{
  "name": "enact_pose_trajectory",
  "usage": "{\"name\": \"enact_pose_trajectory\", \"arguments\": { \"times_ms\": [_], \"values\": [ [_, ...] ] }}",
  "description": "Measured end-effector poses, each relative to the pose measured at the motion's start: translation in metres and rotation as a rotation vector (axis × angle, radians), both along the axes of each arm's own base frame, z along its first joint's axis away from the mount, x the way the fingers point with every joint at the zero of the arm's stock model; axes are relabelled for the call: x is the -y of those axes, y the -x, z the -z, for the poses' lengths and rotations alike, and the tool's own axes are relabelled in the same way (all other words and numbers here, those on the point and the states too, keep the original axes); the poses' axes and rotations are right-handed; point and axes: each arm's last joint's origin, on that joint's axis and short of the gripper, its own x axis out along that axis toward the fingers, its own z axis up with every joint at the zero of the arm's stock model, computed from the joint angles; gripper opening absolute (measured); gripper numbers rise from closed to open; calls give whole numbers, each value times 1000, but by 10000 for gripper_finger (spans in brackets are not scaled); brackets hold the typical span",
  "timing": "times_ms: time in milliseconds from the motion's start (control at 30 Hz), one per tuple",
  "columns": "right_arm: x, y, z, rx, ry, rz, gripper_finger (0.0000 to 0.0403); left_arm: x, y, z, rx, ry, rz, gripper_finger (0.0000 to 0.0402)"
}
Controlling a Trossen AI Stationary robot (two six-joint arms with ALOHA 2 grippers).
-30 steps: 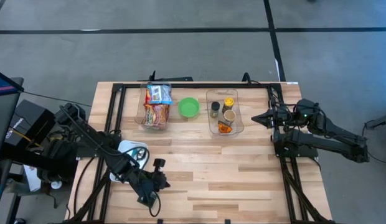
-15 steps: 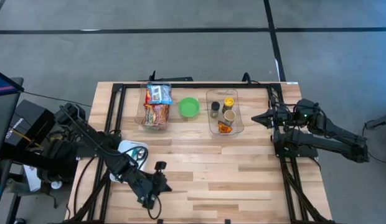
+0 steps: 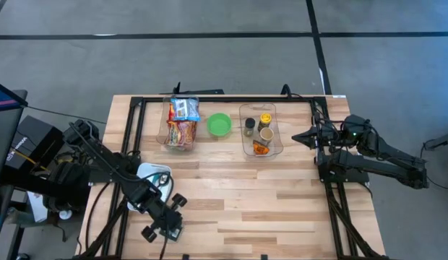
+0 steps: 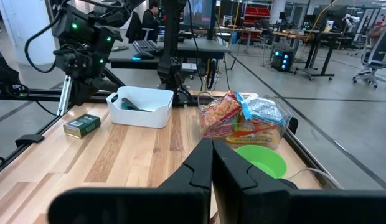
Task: Pick & Place Food Item
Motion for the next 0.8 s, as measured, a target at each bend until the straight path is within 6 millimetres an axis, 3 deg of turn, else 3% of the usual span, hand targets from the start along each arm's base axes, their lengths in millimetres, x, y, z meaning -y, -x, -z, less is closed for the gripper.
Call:
{"name": "enact_pose_trajectory", "arguments": {
  "times_ms": [333,533,800],
  "values": [
    [0,0,0,0,0,0,0,-4,4,5,-67,-20,4,0],
    [0,0,0,0,0,0,0,-7,0,8,-124,69,-127,3],
    [0,0,0,0,0,0,0,-9,-1,8,-125,71,-140,68]
  ]
}}
